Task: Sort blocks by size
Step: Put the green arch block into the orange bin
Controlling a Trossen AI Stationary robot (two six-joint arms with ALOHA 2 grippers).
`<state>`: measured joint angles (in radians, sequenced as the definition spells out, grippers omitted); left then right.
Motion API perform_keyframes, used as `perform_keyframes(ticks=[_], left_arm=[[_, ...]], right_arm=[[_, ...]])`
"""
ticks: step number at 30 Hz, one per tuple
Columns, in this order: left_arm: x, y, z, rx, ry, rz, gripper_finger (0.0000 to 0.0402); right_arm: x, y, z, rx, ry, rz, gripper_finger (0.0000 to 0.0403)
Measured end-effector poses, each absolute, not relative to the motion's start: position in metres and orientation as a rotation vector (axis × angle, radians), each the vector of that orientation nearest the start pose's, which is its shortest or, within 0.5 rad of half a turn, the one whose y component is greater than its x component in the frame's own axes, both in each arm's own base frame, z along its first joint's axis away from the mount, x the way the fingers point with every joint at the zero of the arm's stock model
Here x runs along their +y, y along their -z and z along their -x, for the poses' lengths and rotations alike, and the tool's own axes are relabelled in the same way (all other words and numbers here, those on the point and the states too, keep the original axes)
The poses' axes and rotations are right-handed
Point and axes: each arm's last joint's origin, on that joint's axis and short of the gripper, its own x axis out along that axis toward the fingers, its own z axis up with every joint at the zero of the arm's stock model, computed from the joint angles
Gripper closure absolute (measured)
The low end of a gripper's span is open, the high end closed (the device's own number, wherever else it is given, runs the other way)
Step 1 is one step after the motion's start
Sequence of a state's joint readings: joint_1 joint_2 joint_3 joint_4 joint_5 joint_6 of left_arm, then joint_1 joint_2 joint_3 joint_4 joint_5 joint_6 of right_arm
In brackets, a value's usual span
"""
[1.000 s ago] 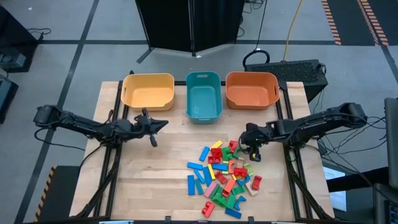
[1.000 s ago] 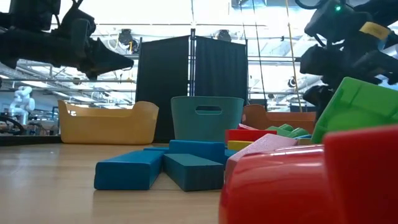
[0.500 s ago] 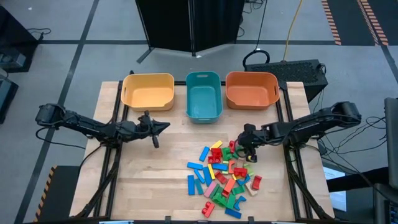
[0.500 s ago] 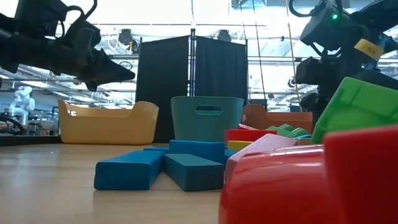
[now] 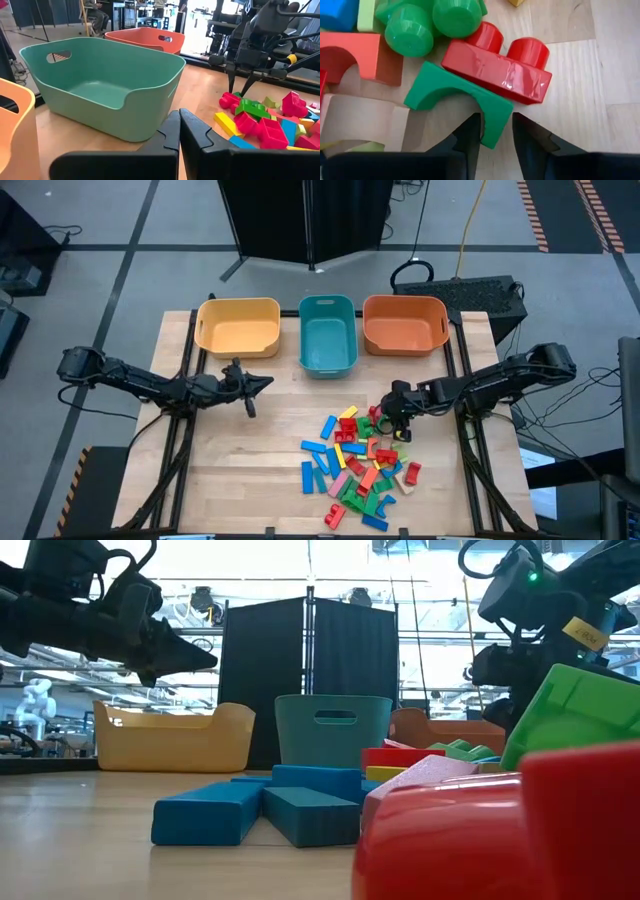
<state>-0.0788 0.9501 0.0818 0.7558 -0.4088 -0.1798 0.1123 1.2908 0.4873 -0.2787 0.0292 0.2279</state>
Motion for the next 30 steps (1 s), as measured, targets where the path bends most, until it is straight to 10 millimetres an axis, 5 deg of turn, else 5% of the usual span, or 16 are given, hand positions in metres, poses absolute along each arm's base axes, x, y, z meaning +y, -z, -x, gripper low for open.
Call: perform_keyframes(ticks=[8,14,21,30], left_arm=[[-0.002,-0.16,-0.165,0.066,-0.33,0.205,0.0401],[-0.002,-0.162,-0.168,0.028,-0.321,0.225,0.0401],[-0.003,-0.16,-0.175,0.023,-0.321,0.232,0.0401],[-0.005,-0.163,-0.213,0.094,-0.357,0.186,0.0401]], right_arm=[[0.022,-0.138,-0.204,1.078,0.047,-0.127,0.0377],[0.022,-0.146,-0.201,1.073,0.043,-0.123,0.0378],[0.02,-0.174,-0.2,1.077,0.077,-0.044,0.0378],[0.002,-0.22,-0.2,1.014,0.261,0.11,0.0373]])
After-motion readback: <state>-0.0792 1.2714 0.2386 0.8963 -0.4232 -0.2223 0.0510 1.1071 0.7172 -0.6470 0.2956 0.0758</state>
